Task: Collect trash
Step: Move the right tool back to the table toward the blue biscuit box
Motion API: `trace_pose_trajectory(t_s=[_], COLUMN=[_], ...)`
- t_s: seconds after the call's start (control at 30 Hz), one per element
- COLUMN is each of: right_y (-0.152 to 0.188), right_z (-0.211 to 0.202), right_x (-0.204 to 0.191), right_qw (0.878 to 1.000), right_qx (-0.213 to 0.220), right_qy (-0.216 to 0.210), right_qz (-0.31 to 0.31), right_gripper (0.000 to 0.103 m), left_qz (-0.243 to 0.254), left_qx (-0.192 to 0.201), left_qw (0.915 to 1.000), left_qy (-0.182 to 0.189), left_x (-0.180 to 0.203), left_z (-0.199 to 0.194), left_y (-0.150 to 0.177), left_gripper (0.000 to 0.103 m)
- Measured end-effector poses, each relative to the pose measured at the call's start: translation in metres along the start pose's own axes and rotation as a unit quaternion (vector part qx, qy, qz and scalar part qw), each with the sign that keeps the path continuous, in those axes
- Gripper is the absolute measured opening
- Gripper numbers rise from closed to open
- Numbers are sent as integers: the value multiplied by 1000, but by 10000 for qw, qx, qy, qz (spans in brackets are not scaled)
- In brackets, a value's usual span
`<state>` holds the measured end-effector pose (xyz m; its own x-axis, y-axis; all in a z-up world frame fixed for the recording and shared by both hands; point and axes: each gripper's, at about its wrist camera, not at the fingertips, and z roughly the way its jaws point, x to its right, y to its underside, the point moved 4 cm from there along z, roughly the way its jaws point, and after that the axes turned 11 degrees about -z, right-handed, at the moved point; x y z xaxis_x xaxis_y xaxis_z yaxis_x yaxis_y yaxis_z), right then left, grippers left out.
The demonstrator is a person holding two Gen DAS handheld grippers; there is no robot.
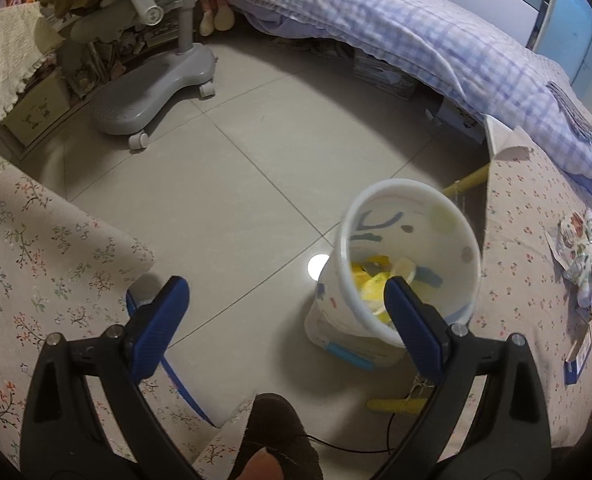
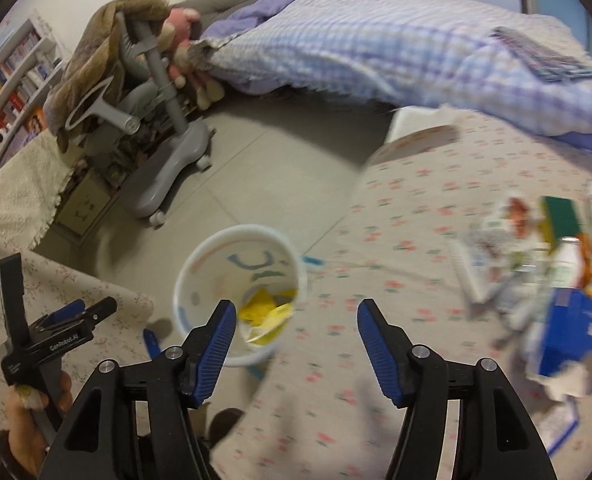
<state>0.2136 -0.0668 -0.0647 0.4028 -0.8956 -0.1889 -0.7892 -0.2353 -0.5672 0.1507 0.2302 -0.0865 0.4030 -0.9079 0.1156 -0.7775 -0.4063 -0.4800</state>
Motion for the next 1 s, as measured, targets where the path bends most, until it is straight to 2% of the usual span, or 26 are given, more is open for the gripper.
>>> trace_pose_trajectory(t_s=[0.23,0.4,0.63,0.83,1.0], right_y=[17,37,67,96,101], right_z=[-58,-88,-114,-125,-121], right_x=[62,106,162,200,212], right_qw=[9966,9929,9854,9789,9771], right_qx=[311,385,325,148,76], right_qy=[737,991,1392,1558,1386], right_qz=[221,541,924,1317,1611], right_gripper=[68,76,80,81,81], left_qz=[388,658,1105,1313,1438], left_qx=[-108,-291,-383,-501,-508], left_qw=[9986,9950,9893,9848,9832], left_qy=[349,691,871,1016,1003], left_x=[51,92,140,178,197], left_z=[-8,-15,-19,-22,-20], left_y=[10,21,36,45,47], left_gripper=[98,98,98,98,98])
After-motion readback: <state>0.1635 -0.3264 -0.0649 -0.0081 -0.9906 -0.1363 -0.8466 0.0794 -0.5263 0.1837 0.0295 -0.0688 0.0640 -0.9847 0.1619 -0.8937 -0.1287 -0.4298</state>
